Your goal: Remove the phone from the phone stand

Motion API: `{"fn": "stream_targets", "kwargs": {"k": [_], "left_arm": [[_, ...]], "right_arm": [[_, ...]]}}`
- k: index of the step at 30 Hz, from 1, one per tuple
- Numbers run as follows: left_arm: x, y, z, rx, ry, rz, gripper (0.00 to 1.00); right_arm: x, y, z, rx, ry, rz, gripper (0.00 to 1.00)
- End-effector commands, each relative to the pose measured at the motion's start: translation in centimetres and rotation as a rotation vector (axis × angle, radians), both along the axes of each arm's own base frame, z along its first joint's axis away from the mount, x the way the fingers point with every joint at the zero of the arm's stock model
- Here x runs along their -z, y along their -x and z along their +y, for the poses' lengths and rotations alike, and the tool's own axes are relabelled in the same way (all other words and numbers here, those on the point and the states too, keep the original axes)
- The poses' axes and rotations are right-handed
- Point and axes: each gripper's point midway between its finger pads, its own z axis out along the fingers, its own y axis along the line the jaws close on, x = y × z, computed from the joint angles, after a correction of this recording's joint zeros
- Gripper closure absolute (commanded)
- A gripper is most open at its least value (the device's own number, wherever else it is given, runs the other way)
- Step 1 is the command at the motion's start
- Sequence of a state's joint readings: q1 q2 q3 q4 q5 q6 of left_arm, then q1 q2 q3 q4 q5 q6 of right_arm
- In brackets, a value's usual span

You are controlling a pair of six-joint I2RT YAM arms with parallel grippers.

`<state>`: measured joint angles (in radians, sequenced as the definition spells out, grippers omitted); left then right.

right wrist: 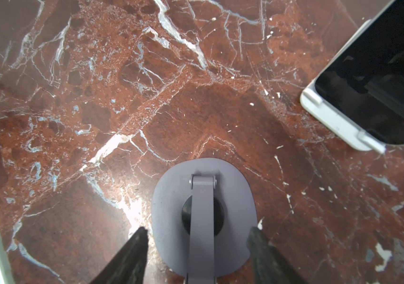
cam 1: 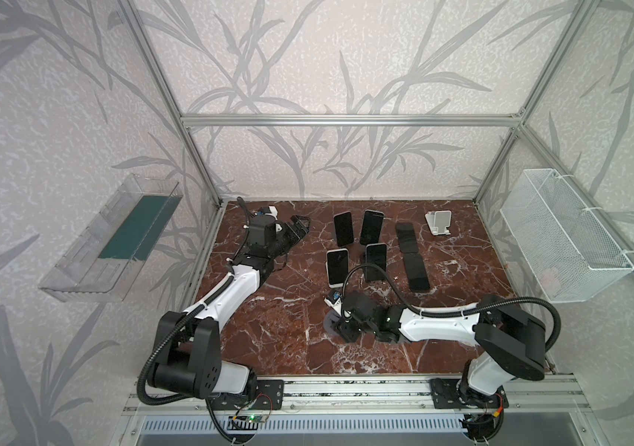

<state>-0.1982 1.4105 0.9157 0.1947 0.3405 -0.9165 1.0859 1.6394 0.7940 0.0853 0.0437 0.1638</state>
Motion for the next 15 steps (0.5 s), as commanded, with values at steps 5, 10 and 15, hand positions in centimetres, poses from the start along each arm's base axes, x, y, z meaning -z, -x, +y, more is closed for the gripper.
{"fn": "stream_targets", "kwargs": {"k": [5, 10, 15], "left_arm": [[-1.7, -0.6, -0.4, 0.007, -0.002, -0.042, 0.07], [-1.8, -0.6, -0.4, 0.009, -0.004, -0.045, 0.07], [-2.0, -0.5, -0.6, 0.014, -0.003, -0.048, 0.07]], "right_arm": [[-2.4, -0.9, -0.6, 0.035, -0.052, -0.077, 0.46], [-4.4, -1.0, -0.9, 0.054, -0.089, -0.101, 0.46], [-6.9, -1.6, -3.2, 0.104, -0.063, -0.18, 0.46]]}}
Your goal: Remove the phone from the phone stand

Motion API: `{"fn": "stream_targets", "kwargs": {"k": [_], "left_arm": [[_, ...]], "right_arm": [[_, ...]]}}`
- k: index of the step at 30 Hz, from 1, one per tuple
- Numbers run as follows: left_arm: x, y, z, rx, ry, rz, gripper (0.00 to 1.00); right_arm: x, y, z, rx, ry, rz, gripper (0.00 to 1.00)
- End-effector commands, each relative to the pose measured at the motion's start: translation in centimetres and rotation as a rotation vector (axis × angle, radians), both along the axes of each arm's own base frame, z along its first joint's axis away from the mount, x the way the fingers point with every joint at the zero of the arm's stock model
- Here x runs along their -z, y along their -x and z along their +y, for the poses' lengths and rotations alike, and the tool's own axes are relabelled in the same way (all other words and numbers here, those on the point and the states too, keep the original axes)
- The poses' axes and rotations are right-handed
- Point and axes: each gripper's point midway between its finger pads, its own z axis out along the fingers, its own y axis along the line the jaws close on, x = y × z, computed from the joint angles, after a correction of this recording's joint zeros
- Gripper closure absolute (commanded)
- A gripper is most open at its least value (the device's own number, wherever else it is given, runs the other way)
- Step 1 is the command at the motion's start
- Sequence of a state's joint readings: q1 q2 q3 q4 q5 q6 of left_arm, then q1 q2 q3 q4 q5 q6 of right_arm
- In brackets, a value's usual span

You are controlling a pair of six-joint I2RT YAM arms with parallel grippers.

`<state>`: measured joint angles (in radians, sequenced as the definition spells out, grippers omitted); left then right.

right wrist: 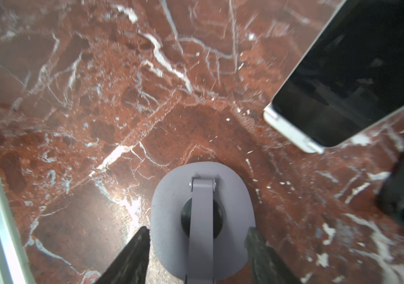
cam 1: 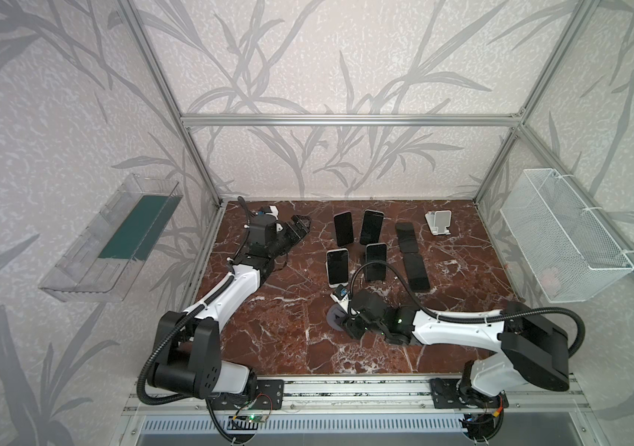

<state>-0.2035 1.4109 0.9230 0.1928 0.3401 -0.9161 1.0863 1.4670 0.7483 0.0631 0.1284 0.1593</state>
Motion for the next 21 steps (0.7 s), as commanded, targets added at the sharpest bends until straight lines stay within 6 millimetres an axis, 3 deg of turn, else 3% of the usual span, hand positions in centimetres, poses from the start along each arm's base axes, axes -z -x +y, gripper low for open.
{"fn": "stream_targets", "kwargs": {"k": [1, 6, 14, 21], "left_arm": [[-1.8, -0.4, -0.4, 0.009, -0.004, -0.045, 0.07], [-1.6, -0.2, -0.9, 0.022, -0.016, -0.045, 0.07], [-1.6, 0.4, -1.9, 0.044, -0.068, -0.052, 0.07], [-1.1, 0.5, -2.7, 0.065, -0.075, -0.038, 0.07]], "right_arm": [[-2.9, -1.1, -2.3, 0.07, 0.011, -0.106, 0.46], [-5.8, -2.8, -7.0, 0.152, 0.057, -0.191, 0.46], [-10.9, -6.3, -15.0, 0.42, 0.031, -0.283, 0.47], [-13.5, -11.0, -21.7, 0.686, 0.022, -0.316, 0.47]]}}
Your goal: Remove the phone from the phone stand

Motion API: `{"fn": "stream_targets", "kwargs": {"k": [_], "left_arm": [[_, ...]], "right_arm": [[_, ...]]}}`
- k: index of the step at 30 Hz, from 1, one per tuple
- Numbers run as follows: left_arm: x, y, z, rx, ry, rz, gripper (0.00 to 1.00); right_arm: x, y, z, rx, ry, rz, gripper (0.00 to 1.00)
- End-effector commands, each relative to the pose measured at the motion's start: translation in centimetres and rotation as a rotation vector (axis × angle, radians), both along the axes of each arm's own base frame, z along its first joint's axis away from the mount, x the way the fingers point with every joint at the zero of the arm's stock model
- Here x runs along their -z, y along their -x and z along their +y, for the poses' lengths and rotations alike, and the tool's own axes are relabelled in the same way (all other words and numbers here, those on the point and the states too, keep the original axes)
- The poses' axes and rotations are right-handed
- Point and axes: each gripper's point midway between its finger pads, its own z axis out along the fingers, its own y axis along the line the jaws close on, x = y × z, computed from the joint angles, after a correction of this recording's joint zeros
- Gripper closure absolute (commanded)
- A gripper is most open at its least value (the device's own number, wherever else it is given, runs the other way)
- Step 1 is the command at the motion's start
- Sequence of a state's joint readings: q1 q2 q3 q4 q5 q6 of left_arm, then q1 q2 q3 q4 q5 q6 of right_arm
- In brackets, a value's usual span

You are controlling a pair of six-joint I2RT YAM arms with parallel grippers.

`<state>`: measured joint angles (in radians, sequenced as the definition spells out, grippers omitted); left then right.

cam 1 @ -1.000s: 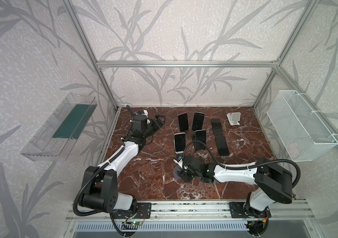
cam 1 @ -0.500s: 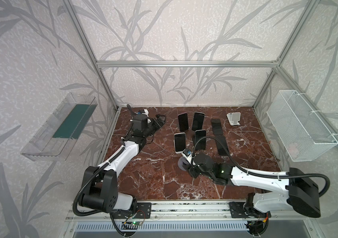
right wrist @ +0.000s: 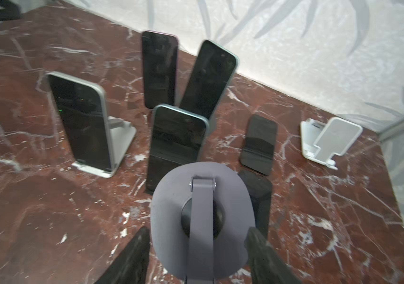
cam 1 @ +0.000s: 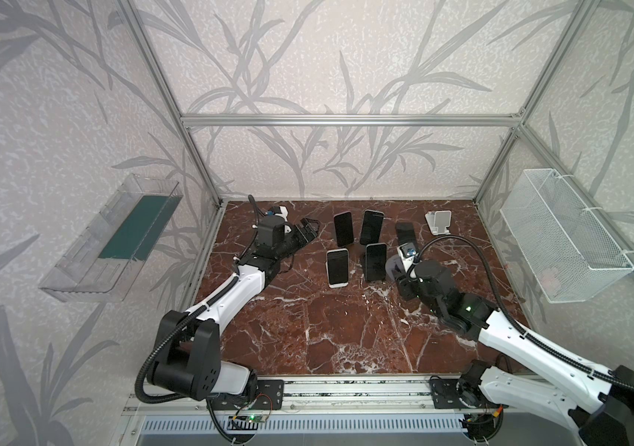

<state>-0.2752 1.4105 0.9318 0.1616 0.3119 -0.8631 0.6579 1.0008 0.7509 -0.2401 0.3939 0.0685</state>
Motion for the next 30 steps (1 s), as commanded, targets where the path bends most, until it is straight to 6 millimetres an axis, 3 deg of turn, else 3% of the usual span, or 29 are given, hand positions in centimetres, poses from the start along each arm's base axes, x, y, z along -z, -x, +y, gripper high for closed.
{"fn": "stream_targets", "kwargs": {"k": [1, 7, 13, 18, 24, 30], "left_arm": [[-1.4, -0.4, -0.2, 0.002, -0.014, -0.033, 0.07], [-1.8, -0.2, -0.5, 0.008, -0.009, -0.041, 0.07], [-1.9, 0.0, -0.7, 0.007, -0.019, -0.053, 0.07], [-2.1, -0.1, -1.2, 0.028, 0.01, -0.054, 0.07], [-2.3, -0.2, -0.9, 0.022, 0.037, -0.053, 0.07], [-2.3, -0.3, -0.9, 0.023, 0.045, -0.049, 0.07]], "right_arm": [[-2.7, -2.6, -3.5, 0.132, -0.04, -0.062, 0.47], [-3.4, -8.8, -9.9, 0.294, -0.179, -0.086, 0.47], [-1.6, -13.8, -13.2, 0.288, -0.134, -0.049, 0.47], [1.7, -15.0, -15.9, 0.342, -0.169, 0.027, 0.47], [7.3, -15.5, -16.9, 0.387, -0.183, 0.169, 0.47], [10.5, -16.3, -18.8, 0.456, -0.203, 0.247, 0.47]]}}
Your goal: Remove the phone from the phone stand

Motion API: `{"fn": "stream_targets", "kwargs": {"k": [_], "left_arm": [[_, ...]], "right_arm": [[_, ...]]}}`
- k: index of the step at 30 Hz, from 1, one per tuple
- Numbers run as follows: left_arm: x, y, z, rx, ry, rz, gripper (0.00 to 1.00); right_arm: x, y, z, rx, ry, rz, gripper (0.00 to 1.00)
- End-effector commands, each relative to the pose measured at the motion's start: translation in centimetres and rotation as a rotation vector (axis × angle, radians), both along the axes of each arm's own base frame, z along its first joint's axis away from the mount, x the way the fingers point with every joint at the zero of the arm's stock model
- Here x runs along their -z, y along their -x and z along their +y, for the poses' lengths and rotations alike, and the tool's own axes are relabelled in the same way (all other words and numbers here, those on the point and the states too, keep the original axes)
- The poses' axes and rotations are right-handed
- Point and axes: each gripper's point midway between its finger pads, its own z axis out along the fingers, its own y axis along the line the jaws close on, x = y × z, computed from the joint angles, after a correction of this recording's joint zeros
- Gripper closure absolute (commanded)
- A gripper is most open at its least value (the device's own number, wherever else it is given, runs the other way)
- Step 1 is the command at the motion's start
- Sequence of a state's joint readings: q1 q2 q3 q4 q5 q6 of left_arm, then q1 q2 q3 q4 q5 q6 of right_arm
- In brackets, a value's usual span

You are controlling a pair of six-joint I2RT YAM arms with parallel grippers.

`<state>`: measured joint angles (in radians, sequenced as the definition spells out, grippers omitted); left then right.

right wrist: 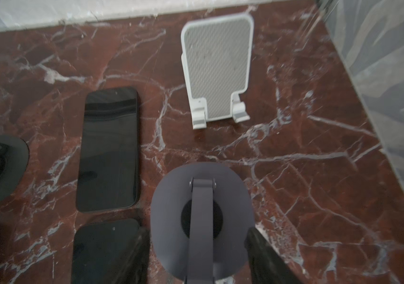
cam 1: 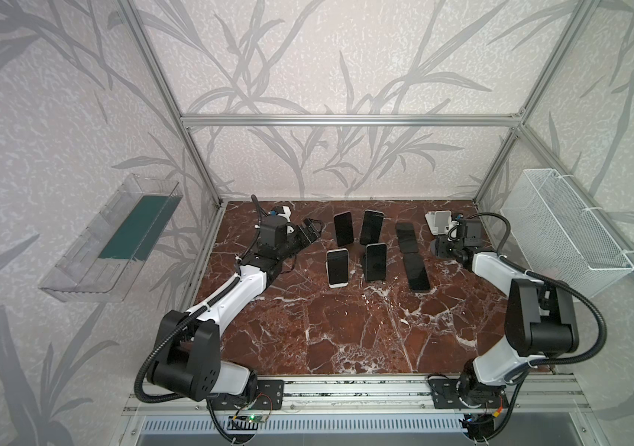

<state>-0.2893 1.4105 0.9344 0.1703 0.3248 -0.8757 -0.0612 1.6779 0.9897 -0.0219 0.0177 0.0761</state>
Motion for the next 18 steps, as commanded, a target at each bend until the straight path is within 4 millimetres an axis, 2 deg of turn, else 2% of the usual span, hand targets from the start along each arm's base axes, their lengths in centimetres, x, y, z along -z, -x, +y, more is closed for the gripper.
{"fn": "stream_targets", "kwargs": {"k": [1, 7, 18], "left_arm": [[-2.0, -0.6, -0.1, 0.002, 0.029, -0.043, 0.07], [-2.0, -0.6, -0.2, 0.006, 0.036, -0.043, 0.07], [-1.7, -0.7, -0.2, 0.008, 0.039, -0.035, 0.07]], "right_arm": [[0.3, -1.4, -1.2, 0.041, -0.023, -0.002, 0.47], [0.6, -2.0, -2.7, 0.078, -0.03, 0.043, 0.48], [4.3, -1.3, -2.7, 0.105, -0.106, 0.243, 0.45]]}}
